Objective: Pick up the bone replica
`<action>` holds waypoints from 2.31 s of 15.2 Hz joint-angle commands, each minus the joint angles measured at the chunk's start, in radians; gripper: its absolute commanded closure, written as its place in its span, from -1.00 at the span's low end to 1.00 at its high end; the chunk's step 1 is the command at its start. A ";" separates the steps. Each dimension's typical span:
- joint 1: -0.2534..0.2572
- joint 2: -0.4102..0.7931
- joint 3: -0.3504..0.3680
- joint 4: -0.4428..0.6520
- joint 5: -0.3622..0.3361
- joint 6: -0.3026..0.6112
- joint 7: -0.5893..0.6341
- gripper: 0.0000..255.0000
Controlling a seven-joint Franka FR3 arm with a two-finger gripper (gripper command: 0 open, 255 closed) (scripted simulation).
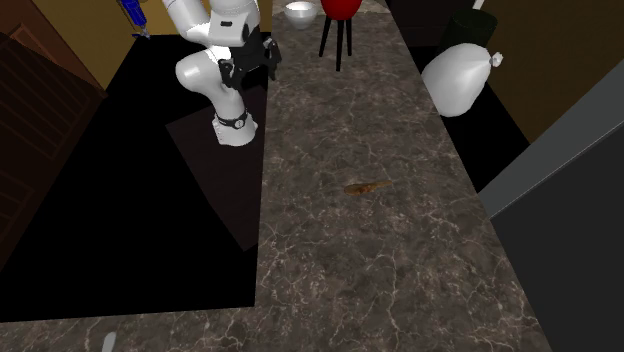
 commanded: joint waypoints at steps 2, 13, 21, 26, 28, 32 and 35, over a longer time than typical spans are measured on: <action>0.009 0.043 -0.005 0.016 -0.009 0.022 -0.030 -1.00; 0.097 0.511 -0.019 0.266 -0.084 0.186 -0.330 -1.00; 0.146 0.828 0.016 0.516 -0.136 0.224 -0.508 -1.00; 0.179 1.018 0.049 0.696 -0.180 0.220 -0.603 -1.00; 0.194 1.094 0.063 0.772 -0.201 0.212 -0.639 -1.00; 0.222 1.211 0.082 0.897 -0.236 0.194 -0.694 -1.00; 0.222 1.218 0.082 0.868 -0.237 0.231 -0.689 -1.00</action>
